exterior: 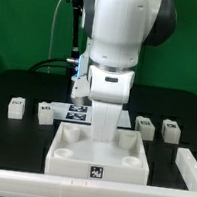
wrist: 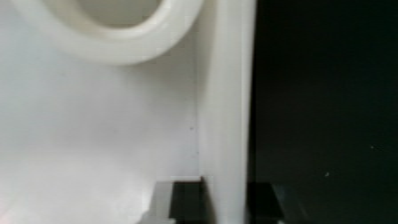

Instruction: Assemble one leg

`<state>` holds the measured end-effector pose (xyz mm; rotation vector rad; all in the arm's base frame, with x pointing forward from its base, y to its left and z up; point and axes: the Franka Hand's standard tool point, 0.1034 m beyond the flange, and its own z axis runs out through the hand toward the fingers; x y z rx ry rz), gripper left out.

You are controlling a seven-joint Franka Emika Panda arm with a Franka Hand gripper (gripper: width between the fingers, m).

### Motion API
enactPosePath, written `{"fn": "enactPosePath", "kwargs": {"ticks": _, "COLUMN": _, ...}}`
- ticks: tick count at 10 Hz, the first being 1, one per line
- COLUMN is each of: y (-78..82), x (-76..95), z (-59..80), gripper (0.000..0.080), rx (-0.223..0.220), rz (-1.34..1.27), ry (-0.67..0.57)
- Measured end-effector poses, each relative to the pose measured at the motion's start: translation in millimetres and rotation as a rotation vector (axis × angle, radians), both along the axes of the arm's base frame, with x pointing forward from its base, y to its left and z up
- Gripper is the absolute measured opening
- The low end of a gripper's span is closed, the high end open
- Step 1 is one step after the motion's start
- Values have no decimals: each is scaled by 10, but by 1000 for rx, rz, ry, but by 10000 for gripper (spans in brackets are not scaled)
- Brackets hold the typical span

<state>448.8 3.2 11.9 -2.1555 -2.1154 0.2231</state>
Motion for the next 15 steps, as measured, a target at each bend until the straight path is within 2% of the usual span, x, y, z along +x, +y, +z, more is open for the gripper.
{"fn": "enactPosePath", "kwargs": {"ticks": 7, "y": 21, "x": 22, "z": 5, "gripper": 77, "rx": 1, "rz": 4, "ry": -5}}
{"fn": "enactPosePath", "kwargs": {"ticks": 10, "y": 244, "x": 181, "z": 3, "gripper": 77, "rx": 15, "rz": 33, "ry": -21}}
{"fn": "enactPosePath", "kwargs": {"ticks": 12, "y": 493, "x": 268, "z": -7, "gripper": 77, "rx": 25, "rz": 39, "ry": -29}}
{"fn": "enactPosePath", "kwargs": {"ticks": 15, "y": 624, "x": 325, "z": -4, "gripper": 77, "rx": 21, "rz": 13, "ry": -39}}
